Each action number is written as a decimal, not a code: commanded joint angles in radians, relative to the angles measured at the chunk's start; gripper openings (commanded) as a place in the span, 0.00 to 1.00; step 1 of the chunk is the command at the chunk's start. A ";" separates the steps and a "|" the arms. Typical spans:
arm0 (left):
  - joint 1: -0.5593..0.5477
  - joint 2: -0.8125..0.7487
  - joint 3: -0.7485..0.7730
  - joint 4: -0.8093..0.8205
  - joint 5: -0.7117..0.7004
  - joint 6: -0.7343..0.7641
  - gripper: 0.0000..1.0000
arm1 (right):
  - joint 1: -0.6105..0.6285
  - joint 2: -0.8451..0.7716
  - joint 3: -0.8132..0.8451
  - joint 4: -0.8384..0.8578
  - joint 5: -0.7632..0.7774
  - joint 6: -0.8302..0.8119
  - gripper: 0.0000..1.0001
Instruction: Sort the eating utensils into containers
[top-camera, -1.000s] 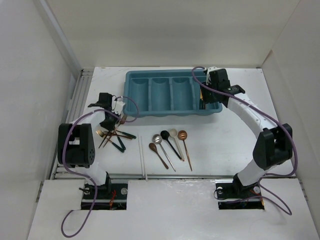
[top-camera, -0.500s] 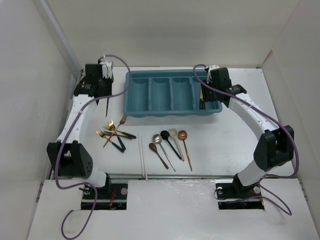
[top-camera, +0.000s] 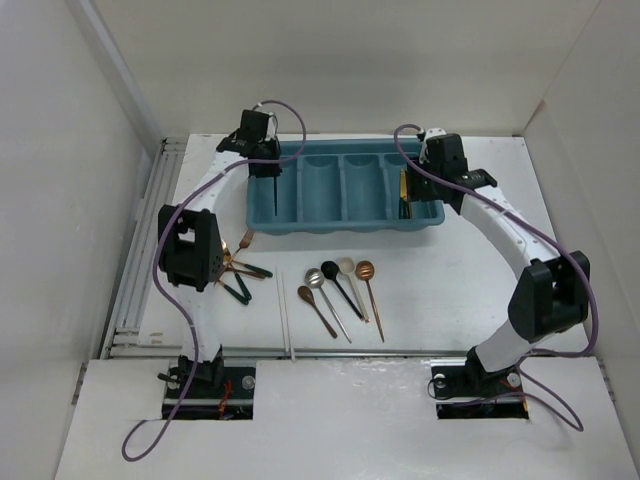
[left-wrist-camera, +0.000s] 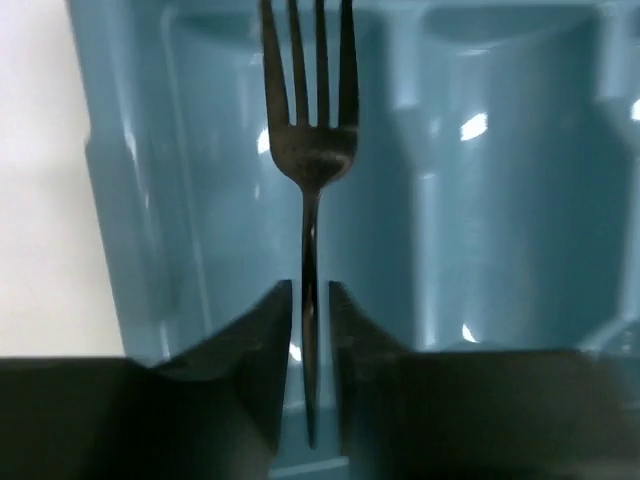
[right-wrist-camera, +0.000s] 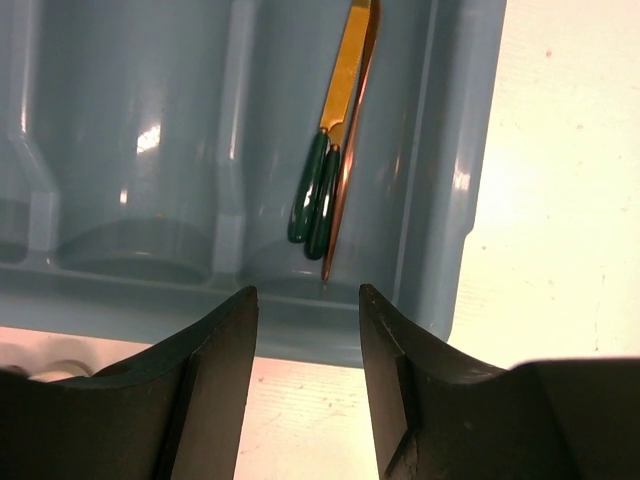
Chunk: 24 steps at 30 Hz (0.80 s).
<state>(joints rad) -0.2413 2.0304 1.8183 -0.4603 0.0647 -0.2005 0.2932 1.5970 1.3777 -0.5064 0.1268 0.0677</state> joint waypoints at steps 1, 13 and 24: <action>0.014 -0.067 -0.022 0.031 -0.048 -0.051 0.21 | -0.003 -0.049 -0.022 0.031 0.014 0.004 0.50; 0.008 -0.376 -0.285 -0.093 -0.158 0.208 0.41 | 0.017 -0.097 -0.035 0.003 0.023 -0.014 0.53; 0.095 -0.674 -0.886 -0.129 -0.057 0.701 0.47 | 0.058 -0.149 -0.097 0.003 0.042 -0.014 0.57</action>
<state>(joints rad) -0.1547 1.3773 0.9684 -0.5980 -0.0082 0.3660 0.3382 1.4811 1.2831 -0.5159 0.1493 0.0570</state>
